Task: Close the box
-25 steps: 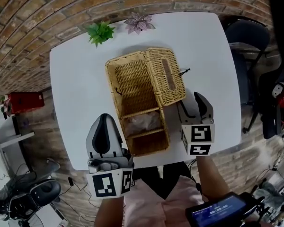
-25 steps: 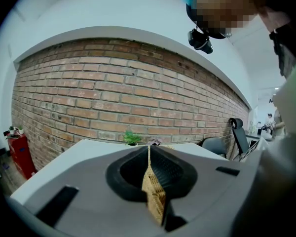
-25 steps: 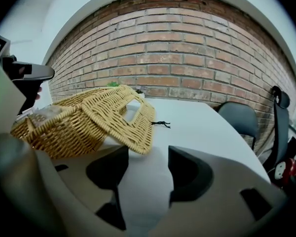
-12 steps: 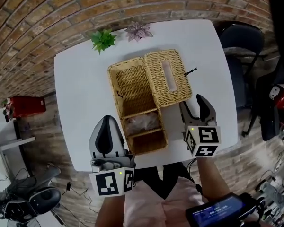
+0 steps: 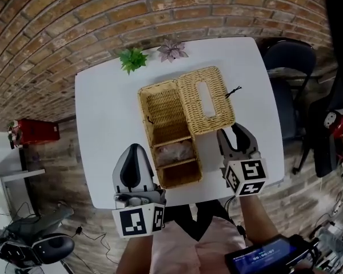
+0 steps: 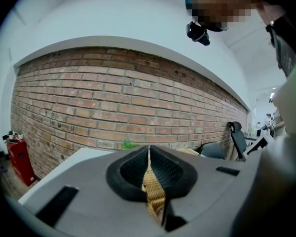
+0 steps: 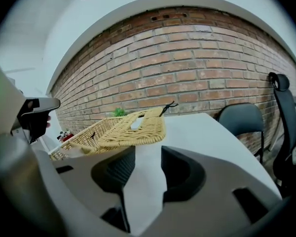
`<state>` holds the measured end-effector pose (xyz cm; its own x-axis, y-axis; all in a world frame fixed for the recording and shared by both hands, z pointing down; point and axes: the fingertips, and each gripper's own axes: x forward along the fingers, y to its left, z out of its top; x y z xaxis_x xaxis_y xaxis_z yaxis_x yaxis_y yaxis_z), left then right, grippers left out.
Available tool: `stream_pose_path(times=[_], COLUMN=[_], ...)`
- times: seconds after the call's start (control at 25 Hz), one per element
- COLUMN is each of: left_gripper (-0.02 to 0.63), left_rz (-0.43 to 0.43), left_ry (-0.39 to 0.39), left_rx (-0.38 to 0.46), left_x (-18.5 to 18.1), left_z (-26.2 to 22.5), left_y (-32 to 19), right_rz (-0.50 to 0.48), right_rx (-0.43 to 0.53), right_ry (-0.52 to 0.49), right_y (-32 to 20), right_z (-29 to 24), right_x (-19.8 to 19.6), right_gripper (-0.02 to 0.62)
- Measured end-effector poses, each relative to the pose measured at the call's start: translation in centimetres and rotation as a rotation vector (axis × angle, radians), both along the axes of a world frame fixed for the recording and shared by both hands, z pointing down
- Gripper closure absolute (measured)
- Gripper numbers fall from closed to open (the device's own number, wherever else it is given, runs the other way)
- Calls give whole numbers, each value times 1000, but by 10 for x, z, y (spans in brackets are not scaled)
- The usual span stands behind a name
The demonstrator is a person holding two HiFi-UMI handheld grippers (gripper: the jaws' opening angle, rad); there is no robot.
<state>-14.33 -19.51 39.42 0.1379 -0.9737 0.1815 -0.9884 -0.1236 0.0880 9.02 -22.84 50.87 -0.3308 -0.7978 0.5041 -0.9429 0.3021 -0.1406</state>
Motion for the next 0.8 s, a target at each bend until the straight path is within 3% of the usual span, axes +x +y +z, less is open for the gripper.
stream_pose_path(times=[0.28,0.52,0.8], left_gripper=[586,586,586], left_rz=[-12,-26,-35], left_ry=[-10,-18,-24], left_rx=[8,8,3], left_x=[-3,-7,-8], left_z=[-6,-7,-7], left_y=[4,8,10], right_rz=[-98,-217,-239], right_rx=[67,92,128], right_ry=[87,36,44], right_y=[-5,-5,-5], right_z=[-13,-18,-30], right_x=[-10,-19,-23], right_gripper=[462,505,505])
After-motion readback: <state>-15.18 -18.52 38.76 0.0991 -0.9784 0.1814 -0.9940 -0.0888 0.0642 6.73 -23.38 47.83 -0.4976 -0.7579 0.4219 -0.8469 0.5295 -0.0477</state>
